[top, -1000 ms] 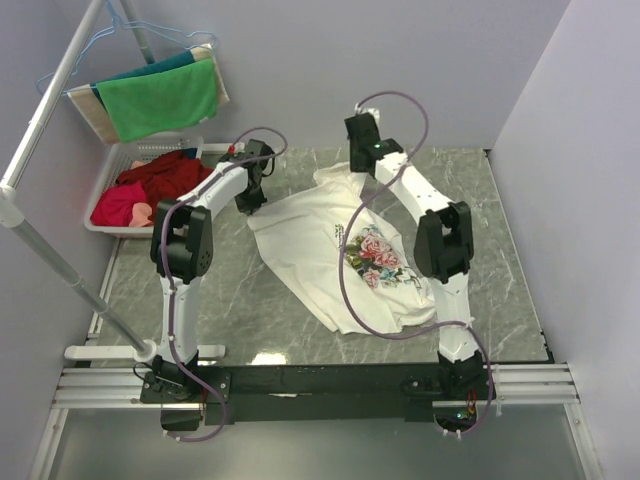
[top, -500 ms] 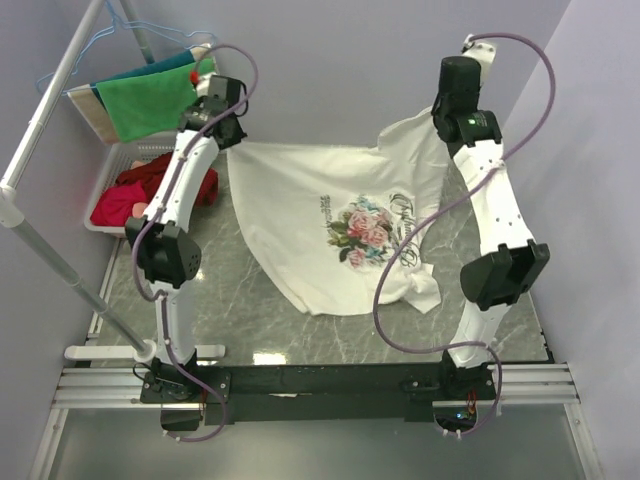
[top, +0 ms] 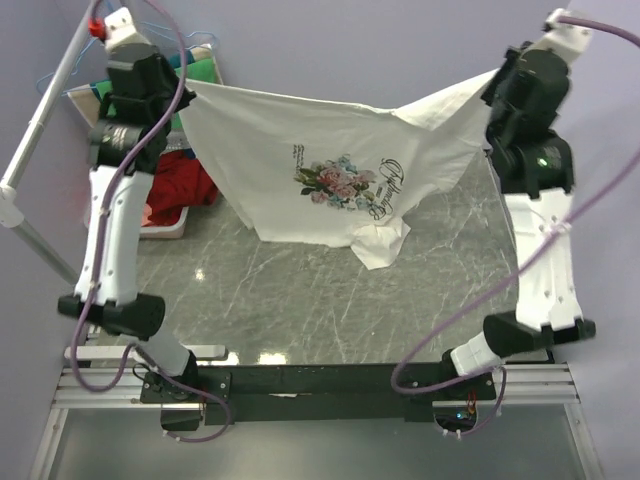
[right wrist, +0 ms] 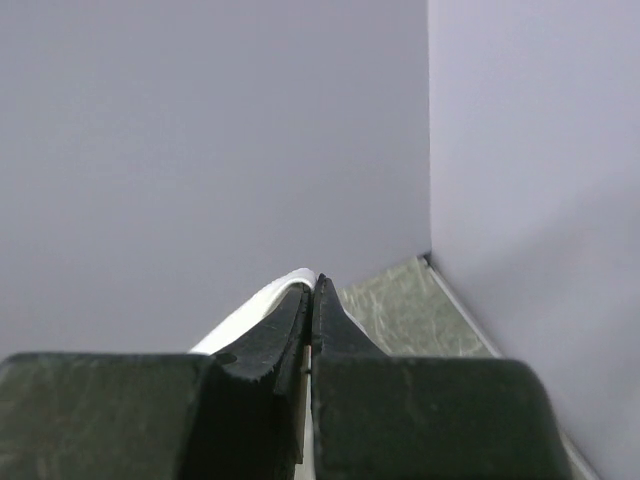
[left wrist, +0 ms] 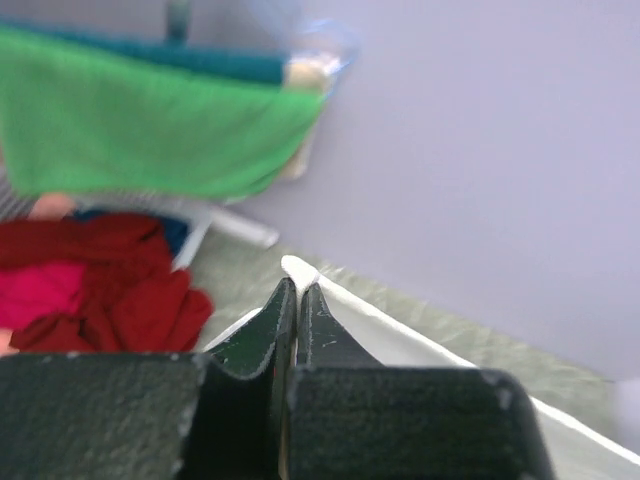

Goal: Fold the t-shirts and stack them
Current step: Flatten the tshirt out

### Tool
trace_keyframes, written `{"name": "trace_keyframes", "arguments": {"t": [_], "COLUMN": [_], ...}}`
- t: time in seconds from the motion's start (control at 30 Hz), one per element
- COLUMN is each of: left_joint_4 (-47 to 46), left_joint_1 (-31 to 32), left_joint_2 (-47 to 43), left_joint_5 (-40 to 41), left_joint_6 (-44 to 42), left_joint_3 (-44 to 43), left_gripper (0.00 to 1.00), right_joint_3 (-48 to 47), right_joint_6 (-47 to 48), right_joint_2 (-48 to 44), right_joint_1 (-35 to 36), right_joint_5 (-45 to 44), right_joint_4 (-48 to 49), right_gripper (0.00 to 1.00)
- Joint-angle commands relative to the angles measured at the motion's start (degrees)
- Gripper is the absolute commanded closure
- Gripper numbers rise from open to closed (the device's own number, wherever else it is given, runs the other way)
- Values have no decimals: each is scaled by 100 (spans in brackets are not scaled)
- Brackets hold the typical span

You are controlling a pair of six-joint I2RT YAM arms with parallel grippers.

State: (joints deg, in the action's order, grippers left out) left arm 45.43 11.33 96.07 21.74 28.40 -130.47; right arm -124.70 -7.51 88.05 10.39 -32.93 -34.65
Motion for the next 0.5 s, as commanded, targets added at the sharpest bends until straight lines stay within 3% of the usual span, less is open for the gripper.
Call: {"name": "trace_keyframes", "arguments": {"t": [0.0, 0.27, 0.47], "left_joint_4": [-1026, -1897, -1880], "left_joint_1": [-8, -8, -8], "left_joint_2": [-940, -2714, -2928], "left_joint_5": [-722, -1821, -1919], "left_joint_6": [-361, -669, -678], "left_joint_3": [547, 1779, 1833], "left_gripper": [99, 99, 99], "right_joint_3": [-213, 263, -299], "right_joint_6": [22, 92, 56], "right_joint_2": [-955, -2501, -2531], "right_joint_1": [7, 7, 7], "right_joint_5": [137, 839, 1455], "right_joint_4": [310, 661, 714], "right_gripper": [100, 100, 100]}}
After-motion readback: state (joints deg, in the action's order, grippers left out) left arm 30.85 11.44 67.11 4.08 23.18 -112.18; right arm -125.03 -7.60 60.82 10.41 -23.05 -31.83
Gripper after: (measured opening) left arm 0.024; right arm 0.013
